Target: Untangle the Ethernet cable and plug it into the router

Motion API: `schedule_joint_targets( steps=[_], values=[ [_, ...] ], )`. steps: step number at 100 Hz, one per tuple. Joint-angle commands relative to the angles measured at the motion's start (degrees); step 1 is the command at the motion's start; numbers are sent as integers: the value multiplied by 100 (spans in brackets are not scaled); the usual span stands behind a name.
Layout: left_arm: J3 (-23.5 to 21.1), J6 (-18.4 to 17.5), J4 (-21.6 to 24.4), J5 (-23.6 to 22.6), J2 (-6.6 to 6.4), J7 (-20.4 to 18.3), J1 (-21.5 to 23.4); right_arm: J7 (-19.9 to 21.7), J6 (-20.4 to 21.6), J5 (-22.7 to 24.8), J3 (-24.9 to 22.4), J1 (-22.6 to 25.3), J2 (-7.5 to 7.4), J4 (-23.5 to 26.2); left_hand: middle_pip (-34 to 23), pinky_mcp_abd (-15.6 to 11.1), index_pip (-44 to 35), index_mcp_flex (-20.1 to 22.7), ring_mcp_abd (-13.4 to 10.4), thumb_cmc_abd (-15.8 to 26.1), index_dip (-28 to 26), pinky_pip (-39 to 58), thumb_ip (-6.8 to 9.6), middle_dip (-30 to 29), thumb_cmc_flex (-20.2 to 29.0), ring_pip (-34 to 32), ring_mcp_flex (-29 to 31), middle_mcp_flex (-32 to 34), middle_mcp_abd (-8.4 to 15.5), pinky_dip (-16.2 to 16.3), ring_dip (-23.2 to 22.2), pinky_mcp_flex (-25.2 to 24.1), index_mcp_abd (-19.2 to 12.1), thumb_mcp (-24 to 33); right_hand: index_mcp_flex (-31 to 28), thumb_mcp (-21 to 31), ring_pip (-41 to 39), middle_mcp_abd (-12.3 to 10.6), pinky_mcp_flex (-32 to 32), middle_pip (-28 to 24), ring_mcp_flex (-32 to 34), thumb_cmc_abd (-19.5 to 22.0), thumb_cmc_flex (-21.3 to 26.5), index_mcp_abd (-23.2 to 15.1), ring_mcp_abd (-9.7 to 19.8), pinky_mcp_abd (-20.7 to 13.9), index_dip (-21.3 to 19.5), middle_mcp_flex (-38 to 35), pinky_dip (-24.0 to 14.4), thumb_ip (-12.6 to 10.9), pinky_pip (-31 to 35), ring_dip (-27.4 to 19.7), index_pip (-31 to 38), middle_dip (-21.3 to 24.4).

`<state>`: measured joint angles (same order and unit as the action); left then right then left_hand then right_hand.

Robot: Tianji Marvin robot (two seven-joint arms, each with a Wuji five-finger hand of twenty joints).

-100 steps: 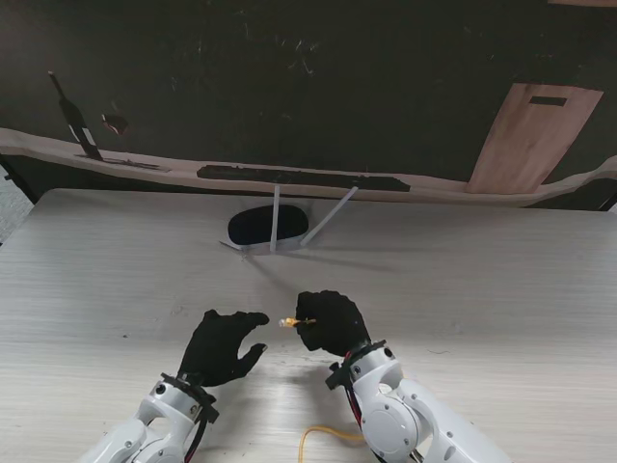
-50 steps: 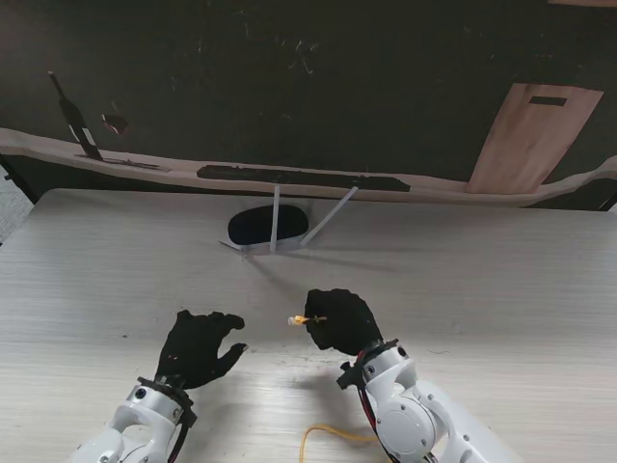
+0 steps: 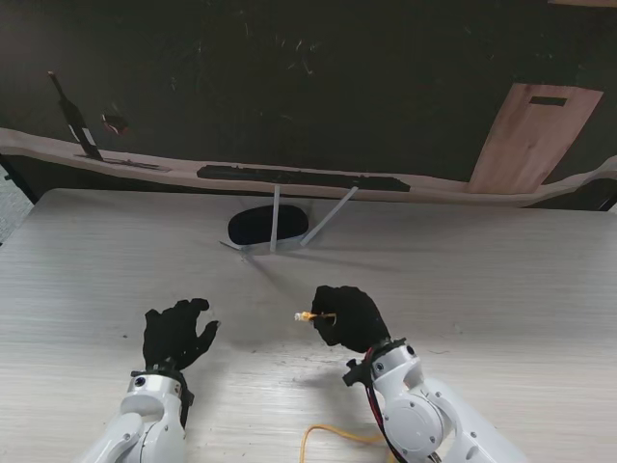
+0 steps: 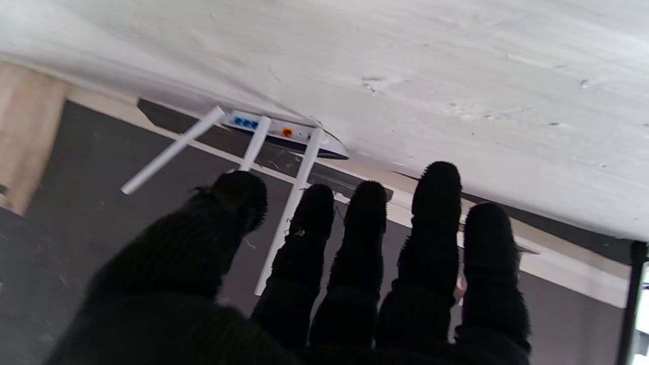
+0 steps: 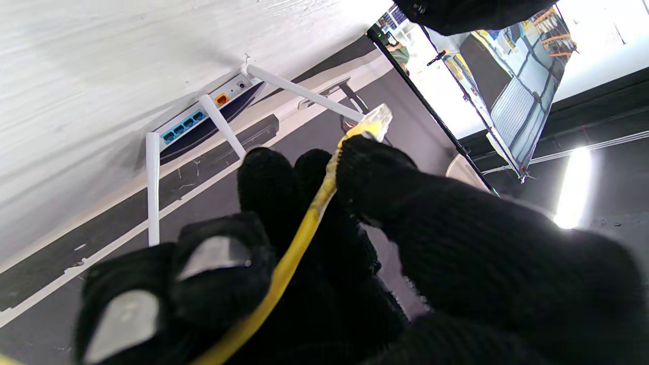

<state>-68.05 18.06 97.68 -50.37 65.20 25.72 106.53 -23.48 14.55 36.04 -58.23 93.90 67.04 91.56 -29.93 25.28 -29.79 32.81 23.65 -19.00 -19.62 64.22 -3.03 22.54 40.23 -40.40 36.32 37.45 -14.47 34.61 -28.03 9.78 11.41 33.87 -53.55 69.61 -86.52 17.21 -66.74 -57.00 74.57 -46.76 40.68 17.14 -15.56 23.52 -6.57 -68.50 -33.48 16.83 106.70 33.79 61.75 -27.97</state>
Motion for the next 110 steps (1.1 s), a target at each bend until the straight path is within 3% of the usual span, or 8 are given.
schedule_joint_targets(
  steps=[1, 18, 44, 55, 68, 89, 110],
  values=[
    [11, 29, -145, 133, 116, -12, -216, 123, 41, -32, 3, 31, 11, -9, 102, -86, 190, -289, 200, -30, 111, 193, 136, -78, -198, -98, -131, -319, -67, 96, -105, -118, 127, 154, -79, 158, -362, 944, -72, -457, -3, 262, 327, -84, 297, -708, -190, -293, -52, -121, 885, 64, 400, -81],
    [68, -154, -713, 488, 195, 127, -795, 240, 55, -63, -22, 37, -10, 12, 435, -161, 732, -977, 77, -325, 362, 262, 101, -240, -657, -67, -314, -1198, 121, 149, -121, -133, 125, 479, -71, 146, -356, 940, -68, -454, -5, 272, 331, -85, 292, -698, -183, -283, -44, -123, 875, 61, 401, -82],
    [142, -961, -1589, 1204, 266, -1, -1579, 368, 18, -68, -44, 50, -37, 61, 884, -402, 1591, -2364, -277, -894, 859, 43, -117, -533, -832, 269, -749, -2470, 465, 19, -88, -293, -137, 790, -64, 123, -331, 937, -60, -455, -7, 292, 331, -91, 267, -637, -177, -275, -18, -126, 840, 47, 405, -84],
    [285, -1188, -2015, 1439, 335, 108, -1893, 415, -8, -75, -30, 35, -44, 68, 1245, -443, 2111, -2387, -364, -1073, 1209, -43, -170, -775, -807, 388, -867, -2596, 528, -56, -97, -358, -213, 953, -60, 122, -330, 932, -60, -458, -4, 291, 331, -96, 273, -629, -176, -271, -15, -128, 839, 44, 406, -85],
    [538, -1452, -2530, 1637, 415, 273, -2296, 512, -68, -86, -4, 12, -60, 89, 1280, -435, 1931, -2361, -444, -1371, 1121, -29, -257, -805, -875, 351, -770, -2583, 548, -68, -131, -308, -196, 1301, -55, 120, -330, 930, -60, -460, -4, 296, 329, -101, 274, -620, -174, -263, -10, -129, 837, 40, 406, -86],
    [893, -1943, -3234, 2124, 537, 191, -2917, 577, -145, -61, 0, 4, -76, 121, 1313, -491, 1758, -2350, -526, -1437, 1035, -30, -297, -826, -679, 270, -708, -2580, 757, -76, -181, -273, -243, 1546, -43, 110, -330, 917, -59, -469, -5, 305, 319, -124, 272, -607, -176, -261, -3, -126, 834, 35, 415, -89],
    [1154, -2316, -3804, 2700, 703, 87, -3407, 590, -228, -58, 27, -7, -76, 128, 660, -586, 711, -2201, -488, -1164, 501, 274, -241, -471, -188, -331, -220, -2257, 1040, 60, -419, 95, -550, 1783, -30, 110, -328, 913, -59, -473, -5, 309, 315, -133, 265, -603, -176, -258, 1, -127, 834, 31, 427, -90]
  ],
)
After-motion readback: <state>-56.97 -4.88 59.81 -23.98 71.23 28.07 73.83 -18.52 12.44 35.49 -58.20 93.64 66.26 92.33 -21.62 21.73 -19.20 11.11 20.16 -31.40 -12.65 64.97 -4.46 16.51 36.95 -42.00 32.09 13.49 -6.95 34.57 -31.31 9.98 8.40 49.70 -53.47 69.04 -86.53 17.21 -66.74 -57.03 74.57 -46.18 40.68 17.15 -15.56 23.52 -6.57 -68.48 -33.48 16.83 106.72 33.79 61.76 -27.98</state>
